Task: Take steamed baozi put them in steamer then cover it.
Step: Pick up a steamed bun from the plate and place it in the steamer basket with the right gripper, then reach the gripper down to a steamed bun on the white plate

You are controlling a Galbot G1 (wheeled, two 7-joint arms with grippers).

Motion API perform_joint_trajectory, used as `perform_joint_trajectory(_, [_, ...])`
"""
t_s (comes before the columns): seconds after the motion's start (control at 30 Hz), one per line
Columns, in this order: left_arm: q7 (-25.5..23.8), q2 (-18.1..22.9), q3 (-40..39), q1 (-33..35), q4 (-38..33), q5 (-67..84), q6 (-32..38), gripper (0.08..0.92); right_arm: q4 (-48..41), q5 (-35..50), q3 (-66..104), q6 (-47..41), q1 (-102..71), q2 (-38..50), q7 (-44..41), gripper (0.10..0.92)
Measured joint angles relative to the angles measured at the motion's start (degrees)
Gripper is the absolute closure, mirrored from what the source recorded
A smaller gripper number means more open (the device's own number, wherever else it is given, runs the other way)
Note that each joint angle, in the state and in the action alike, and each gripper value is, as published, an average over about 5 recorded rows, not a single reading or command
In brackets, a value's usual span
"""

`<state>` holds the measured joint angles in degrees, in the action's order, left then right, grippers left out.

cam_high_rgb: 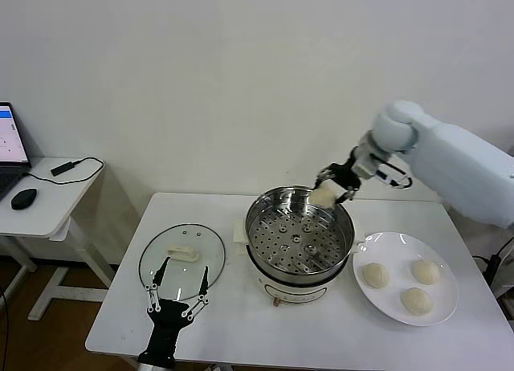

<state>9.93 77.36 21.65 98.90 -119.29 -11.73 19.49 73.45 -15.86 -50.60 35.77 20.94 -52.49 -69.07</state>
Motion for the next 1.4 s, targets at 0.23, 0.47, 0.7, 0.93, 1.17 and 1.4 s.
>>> perform_joint_trajectory(0.23, [0.2, 0.0, 0.0, 0.2, -0.1, 0.0, 0.4, 0.177, -1.1, -6.8, -0.7, 2.2, -1.9, -4.4, 1.0, 0.338])
perform_joint_trajectory(0.47, [0.4, -0.1, 0.0, 0.2, -0.1, 0.1, 0.7, 0.177, -3.0, -12.0, -0.5, 3.3, -4.5, -7.4, 1.8, 0.331])
perform_joint_trajectory(0.7, [0.6, -0.2, 0.1, 0.2, -0.1, 0.1, 0.9, 0.177, -4.4, -15.4, 0.3, 3.8, -6.6, -9.2, 2.5, 0.290])
perform_joint_trajectory(0.93, [0.9, -0.3, 0.3, 0.4, -0.3, 0.2, 1.0, 0.177, -3.6, -15.3, 0.9, 2.9, -6.6, -8.8, 2.0, 0.205])
perform_joint_trajectory(1.17, [1.0, -0.5, 0.2, 0.4, -0.3, 0.2, 1.0, 0.177, -0.8, -8.1, 1.1, -2.6, -3.5, -5.1, -2.4, 0.203])
perform_joint_trajectory(1.4, [1.0, -0.8, -0.3, -0.1, 0.0, 0.2, 1.0, 0.177, -1.1, 6.8, -2.7, -14.1, 2.7, 1.9, -5.3, 0.203])
